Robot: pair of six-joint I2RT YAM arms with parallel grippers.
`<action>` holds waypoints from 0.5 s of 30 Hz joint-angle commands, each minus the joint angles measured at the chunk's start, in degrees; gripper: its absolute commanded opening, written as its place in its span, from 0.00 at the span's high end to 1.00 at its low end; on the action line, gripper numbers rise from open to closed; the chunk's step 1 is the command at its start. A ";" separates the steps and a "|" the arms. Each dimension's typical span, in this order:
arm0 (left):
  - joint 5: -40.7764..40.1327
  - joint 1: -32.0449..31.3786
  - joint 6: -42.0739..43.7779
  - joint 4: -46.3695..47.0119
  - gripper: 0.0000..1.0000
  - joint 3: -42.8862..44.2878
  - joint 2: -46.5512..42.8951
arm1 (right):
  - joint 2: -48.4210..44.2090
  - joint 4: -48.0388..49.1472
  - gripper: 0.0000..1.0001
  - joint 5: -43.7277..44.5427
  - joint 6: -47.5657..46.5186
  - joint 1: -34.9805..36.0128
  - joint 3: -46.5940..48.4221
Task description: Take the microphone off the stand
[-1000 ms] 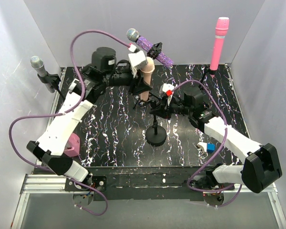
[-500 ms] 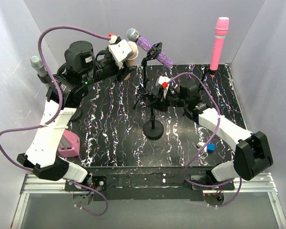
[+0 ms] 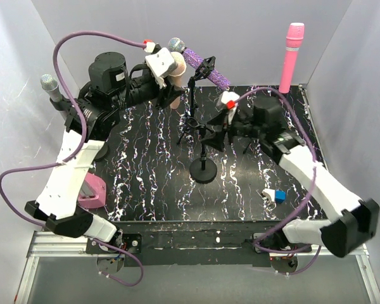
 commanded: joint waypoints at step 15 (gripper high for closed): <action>10.59 -0.05 -25.67 15.31 1.00 -4.75 5.04 | 1.51 -4.95 0.16 1.01 14.81 1.91 23.82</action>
